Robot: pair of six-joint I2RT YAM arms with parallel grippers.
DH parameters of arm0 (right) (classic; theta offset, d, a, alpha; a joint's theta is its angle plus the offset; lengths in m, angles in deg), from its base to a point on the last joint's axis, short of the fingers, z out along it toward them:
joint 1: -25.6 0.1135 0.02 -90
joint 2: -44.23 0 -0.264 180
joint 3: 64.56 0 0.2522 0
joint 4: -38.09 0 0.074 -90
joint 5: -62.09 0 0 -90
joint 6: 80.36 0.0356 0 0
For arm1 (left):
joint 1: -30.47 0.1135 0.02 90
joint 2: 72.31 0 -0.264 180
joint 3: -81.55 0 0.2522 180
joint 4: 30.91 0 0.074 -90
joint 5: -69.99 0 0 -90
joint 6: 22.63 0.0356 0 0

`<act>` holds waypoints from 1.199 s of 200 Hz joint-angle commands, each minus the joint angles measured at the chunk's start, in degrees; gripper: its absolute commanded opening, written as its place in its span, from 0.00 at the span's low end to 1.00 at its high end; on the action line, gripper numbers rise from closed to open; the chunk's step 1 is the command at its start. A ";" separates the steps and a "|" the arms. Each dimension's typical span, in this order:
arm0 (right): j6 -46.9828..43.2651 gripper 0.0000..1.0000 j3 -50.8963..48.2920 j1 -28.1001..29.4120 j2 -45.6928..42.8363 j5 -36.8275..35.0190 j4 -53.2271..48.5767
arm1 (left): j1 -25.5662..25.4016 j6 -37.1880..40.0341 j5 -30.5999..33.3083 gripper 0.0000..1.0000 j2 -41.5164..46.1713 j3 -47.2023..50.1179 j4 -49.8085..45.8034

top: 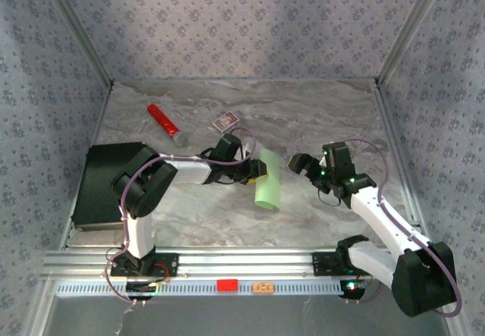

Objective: Fold a paper plane with a square sheet of paper (pick it up from the middle)
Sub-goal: First fold the square sheet of paper in half at the center of the table, then hold the square sheet of paper at the center of the table.

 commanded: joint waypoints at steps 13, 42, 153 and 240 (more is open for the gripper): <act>0.91 0.99 -0.18 0.54 2.23 1.68 1.26 | -0.20 5.10 4.81 0.51 0.63 -0.95 -7.97; 0.86 0.99 0.08 1.06 3.52 1.71 1.83 | -0.77 9.95 8.25 0.61 2.21 -3.73 -15.86; 1.71 0.99 -0.23 2.82 6.66 1.34 3.66 | -0.99 15.02 14.32 0.58 5.89 -5.95 -24.46; 0.15 0.98 0.17 5.30 11.85 6.53 9.12 | -0.68 14.20 17.52 0.50 7.26 -4.32 -24.36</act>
